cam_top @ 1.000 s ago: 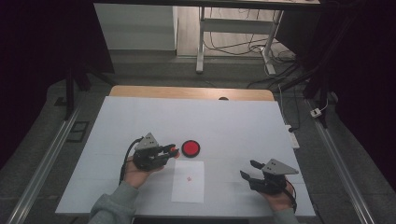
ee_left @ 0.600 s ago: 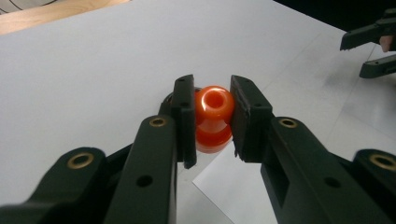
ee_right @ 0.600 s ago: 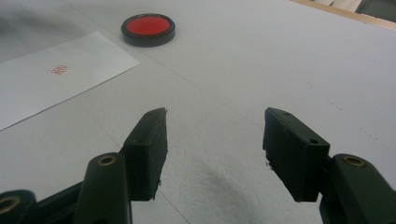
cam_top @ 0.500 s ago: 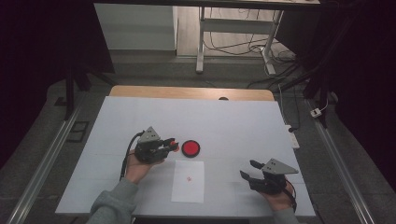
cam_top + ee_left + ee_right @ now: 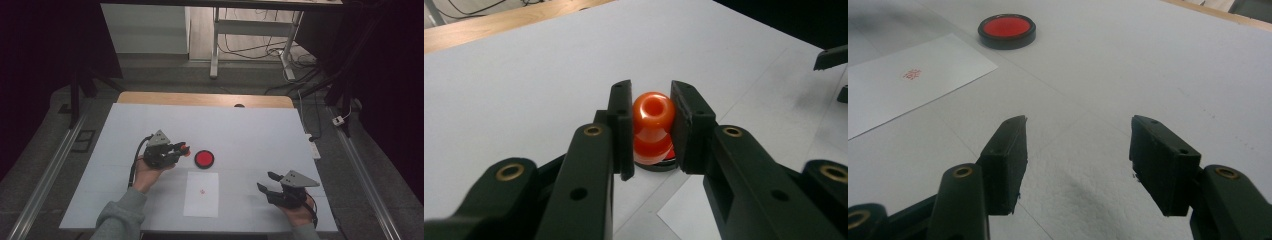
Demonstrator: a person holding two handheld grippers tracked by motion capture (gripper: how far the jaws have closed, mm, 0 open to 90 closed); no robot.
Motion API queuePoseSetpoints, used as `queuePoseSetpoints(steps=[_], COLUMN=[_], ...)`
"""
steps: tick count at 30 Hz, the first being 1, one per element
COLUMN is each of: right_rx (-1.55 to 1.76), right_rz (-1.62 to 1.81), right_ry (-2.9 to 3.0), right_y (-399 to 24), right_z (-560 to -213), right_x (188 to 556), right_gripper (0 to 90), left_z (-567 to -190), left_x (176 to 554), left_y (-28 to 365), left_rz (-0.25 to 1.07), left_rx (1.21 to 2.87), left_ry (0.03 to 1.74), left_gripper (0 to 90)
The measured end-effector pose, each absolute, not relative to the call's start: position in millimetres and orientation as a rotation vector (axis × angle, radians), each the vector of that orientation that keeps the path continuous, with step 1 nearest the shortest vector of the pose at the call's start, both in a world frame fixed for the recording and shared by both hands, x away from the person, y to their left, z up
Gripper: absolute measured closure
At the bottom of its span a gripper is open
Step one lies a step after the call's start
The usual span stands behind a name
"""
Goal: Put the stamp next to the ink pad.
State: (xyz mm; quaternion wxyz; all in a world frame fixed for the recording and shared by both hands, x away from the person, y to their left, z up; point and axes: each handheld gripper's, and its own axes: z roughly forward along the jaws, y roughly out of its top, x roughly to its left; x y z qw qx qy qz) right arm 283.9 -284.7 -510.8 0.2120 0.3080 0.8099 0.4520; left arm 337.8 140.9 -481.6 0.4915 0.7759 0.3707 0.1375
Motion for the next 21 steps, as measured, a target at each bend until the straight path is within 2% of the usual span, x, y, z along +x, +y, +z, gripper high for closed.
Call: queuePoseSetpoints(steps=[21], right_rx=[0.86], right_rz=[1.249], right_ry=[2.264], right_y=[-285.2], right_z=[-512.7], right_x=[285.5], right_gripper=[39.4], left_z=[-515.7], left_x=[373.1], left_y=[135.7], left_rz=[0.36], left_rx=[1.981], left_ry=[1.0], left_gripper=[72.3])
